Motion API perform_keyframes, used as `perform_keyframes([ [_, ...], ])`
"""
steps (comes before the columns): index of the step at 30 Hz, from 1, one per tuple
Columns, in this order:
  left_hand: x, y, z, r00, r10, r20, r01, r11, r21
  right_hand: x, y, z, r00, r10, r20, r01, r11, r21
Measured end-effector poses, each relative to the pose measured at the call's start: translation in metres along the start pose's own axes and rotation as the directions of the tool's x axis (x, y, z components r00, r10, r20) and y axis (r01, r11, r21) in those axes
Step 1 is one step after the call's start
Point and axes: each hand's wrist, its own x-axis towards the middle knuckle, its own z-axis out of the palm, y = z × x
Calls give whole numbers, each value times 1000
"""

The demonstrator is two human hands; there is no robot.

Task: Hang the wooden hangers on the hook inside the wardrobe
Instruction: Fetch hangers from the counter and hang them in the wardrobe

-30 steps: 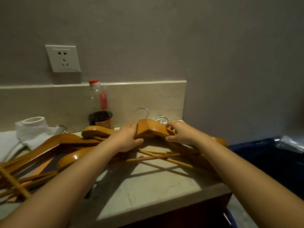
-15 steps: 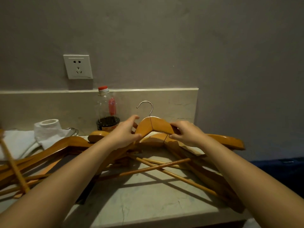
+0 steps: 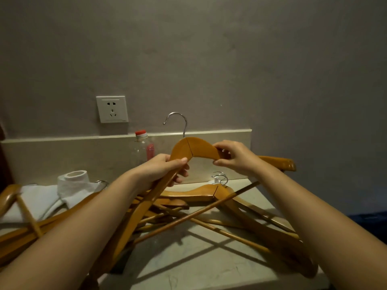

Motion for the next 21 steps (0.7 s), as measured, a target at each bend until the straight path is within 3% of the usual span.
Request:
perform_keyframes([
  [7,-14,17,-21,976,74,-203,-70,997,24,-3,-11,6,974,12,-226,-27,998,-63],
  [10,-14,18,-27,944,69,-323,-69,998,12,-22,-5,7,954,70,-293,-64,998,29],
  [14,-13,18,-24,908,51,-415,-99,991,-95,-41,5,16,959,283,-34,-282,959,25],
  [18,-18,12,-22,895,52,-443,-122,984,-132,-46,24,42,867,490,91,-490,871,-25],
  [21,-23,8,-24,898,57,-436,-121,985,-121,-45,37,56,759,619,200,-621,782,-64],
])
